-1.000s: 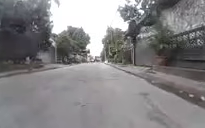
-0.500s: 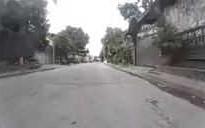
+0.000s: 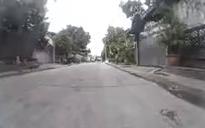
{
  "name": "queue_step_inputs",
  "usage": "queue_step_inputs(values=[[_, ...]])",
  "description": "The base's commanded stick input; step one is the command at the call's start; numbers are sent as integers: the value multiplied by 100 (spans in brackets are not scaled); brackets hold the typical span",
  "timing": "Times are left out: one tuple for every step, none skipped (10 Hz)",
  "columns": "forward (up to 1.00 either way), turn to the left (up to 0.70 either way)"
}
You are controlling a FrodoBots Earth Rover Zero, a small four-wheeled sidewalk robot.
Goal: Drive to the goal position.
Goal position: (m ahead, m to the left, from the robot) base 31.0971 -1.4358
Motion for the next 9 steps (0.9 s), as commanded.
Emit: queue_step_inputs(values=[[85,0],[85,0],[85,0],[85,0],[85,0],[85,0],[85,0],[85,0],[85,0]])
